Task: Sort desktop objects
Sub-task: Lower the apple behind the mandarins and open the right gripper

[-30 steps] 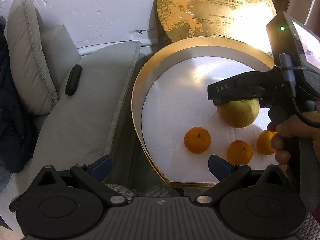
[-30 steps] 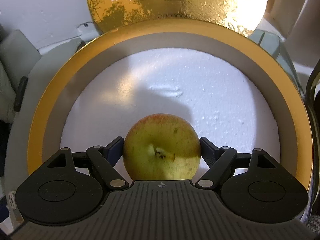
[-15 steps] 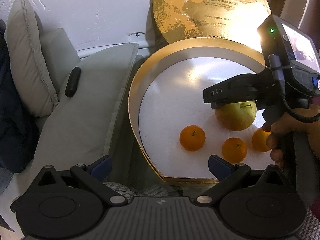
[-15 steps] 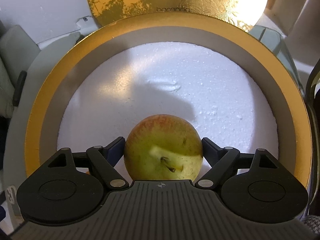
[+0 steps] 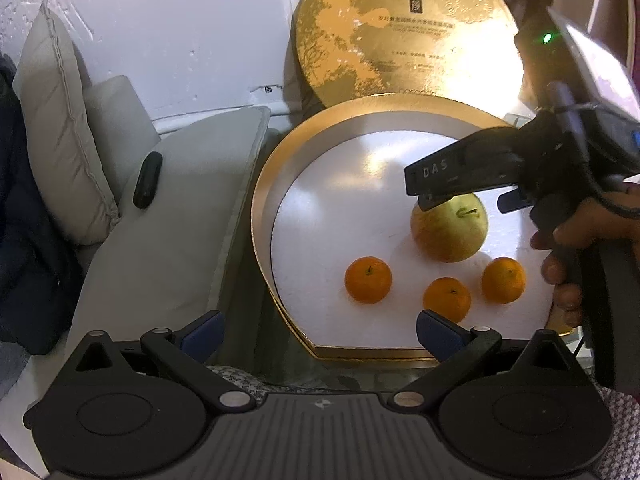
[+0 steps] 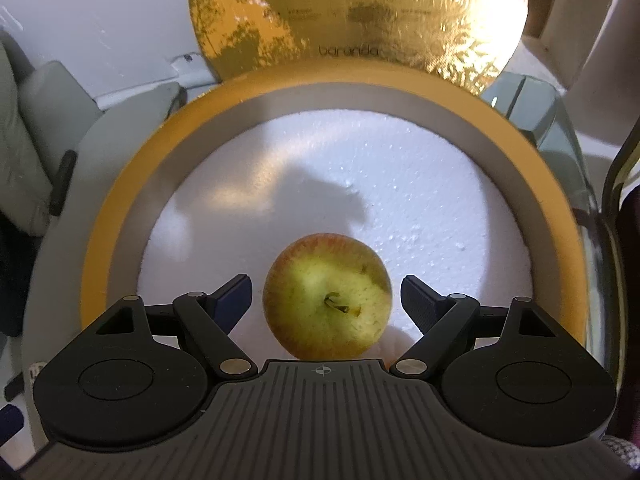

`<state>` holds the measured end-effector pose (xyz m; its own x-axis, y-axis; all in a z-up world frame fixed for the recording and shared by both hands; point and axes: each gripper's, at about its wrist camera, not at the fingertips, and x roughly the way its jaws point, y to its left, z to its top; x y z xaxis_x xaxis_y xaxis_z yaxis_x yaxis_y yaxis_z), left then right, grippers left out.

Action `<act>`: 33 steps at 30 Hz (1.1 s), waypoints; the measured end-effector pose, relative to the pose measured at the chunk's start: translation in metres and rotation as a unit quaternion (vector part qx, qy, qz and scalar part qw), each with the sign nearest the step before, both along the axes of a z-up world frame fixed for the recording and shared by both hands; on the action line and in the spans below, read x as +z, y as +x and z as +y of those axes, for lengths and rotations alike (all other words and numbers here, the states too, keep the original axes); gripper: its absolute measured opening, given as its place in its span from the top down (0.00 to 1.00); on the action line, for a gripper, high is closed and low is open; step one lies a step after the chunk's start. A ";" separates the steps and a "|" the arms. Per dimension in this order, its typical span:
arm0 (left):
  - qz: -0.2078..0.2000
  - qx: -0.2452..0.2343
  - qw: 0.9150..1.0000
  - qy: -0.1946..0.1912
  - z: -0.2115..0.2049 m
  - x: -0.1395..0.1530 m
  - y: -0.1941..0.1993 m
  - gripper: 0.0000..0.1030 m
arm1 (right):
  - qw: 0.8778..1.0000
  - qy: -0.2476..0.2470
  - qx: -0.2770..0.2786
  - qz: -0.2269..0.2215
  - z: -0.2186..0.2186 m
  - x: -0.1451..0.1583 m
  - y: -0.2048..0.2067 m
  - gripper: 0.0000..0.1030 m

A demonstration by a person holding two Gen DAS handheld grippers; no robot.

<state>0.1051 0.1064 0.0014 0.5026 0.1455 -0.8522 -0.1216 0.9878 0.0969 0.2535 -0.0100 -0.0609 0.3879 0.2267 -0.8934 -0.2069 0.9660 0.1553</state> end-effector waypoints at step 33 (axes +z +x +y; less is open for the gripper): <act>-0.070 -0.064 0.996 0.000 -0.056 0.047 -0.067 0.01 | 0.986 0.029 -0.020 -0.164 -0.122 0.116 -0.226 0.16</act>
